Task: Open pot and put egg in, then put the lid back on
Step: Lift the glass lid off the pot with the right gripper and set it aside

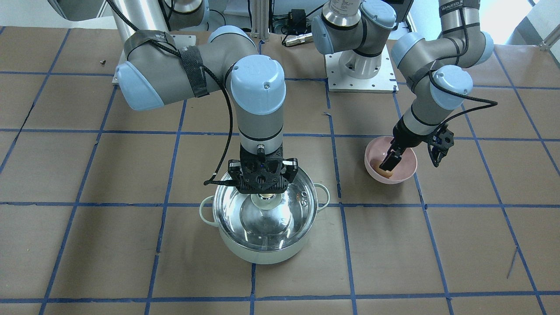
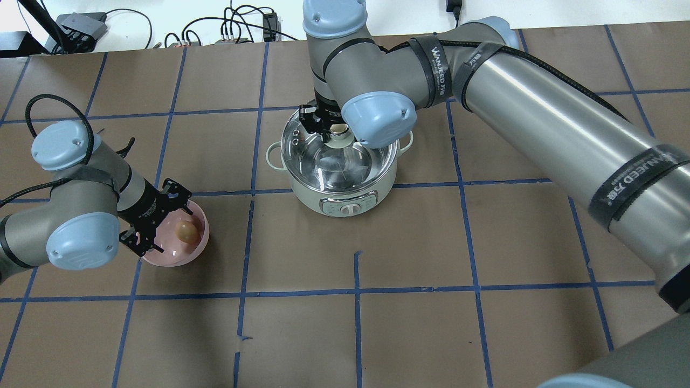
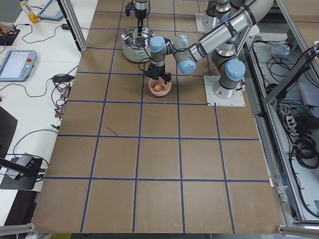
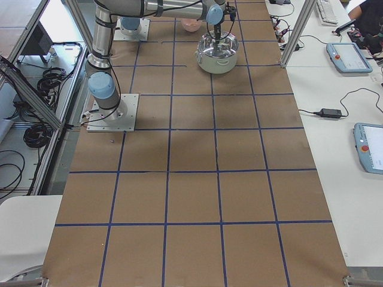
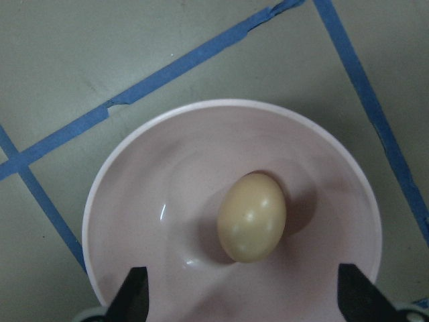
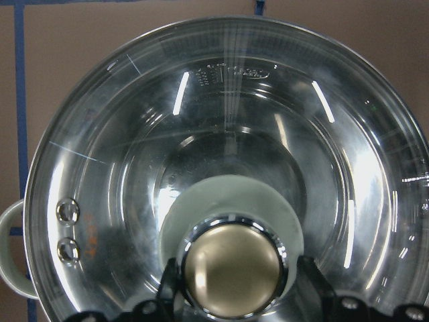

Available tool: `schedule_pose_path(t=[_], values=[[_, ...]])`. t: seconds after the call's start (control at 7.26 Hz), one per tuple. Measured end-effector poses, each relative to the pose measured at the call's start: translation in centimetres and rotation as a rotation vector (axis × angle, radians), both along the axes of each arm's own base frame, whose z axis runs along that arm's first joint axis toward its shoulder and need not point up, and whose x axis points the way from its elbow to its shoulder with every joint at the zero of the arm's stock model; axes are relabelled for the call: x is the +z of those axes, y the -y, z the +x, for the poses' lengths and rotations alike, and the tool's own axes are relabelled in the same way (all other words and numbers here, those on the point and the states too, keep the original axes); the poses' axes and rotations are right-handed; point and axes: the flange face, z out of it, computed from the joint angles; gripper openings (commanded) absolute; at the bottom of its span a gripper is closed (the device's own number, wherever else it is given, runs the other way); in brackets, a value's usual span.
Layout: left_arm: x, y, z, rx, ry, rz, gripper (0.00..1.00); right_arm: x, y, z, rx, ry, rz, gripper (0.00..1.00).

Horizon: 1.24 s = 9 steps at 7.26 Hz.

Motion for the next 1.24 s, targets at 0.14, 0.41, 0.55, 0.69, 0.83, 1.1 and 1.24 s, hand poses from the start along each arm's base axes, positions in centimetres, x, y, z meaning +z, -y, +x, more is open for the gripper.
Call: schedule_pose_path(t=[0.14,0.41,0.55,0.69,0.83,1.1,1.24], values=[[-0.2,-0.2,0.1,-0.017,0.000,-0.002,0.99,-0.1,0.2,0.1,0.000,0.002,-0.006,0.65],[-0.4,-0.3,0.3,-0.023,-0.003,-0.001,0.99,-0.1,0.6,0.2,0.000,0.002,-0.015,0.72],[-0.4,-0.3,0.4,-0.024,-0.005,-0.002,0.99,0.0,0.7,0.2,-0.001,0.004,-0.019,0.72],[-0.5,-0.3,0.4,-0.025,-0.007,-0.002,0.99,0.4,0.8,0.3,-0.004,0.011,-0.025,0.75],[-0.6,-0.2,0.4,-0.027,-0.010,-0.001,0.99,0.9,0.9,0.4,-0.005,0.019,-0.032,0.75],[-1.2,0.0,0.4,-0.029,-0.021,0.000,0.99,1.1,0.9,0.4,-0.005,0.017,-0.036,0.57],[-1.5,0.1,0.3,-0.038,-0.028,0.001,0.99,1.0,0.9,0.3,-0.004,0.014,-0.036,0.51]])
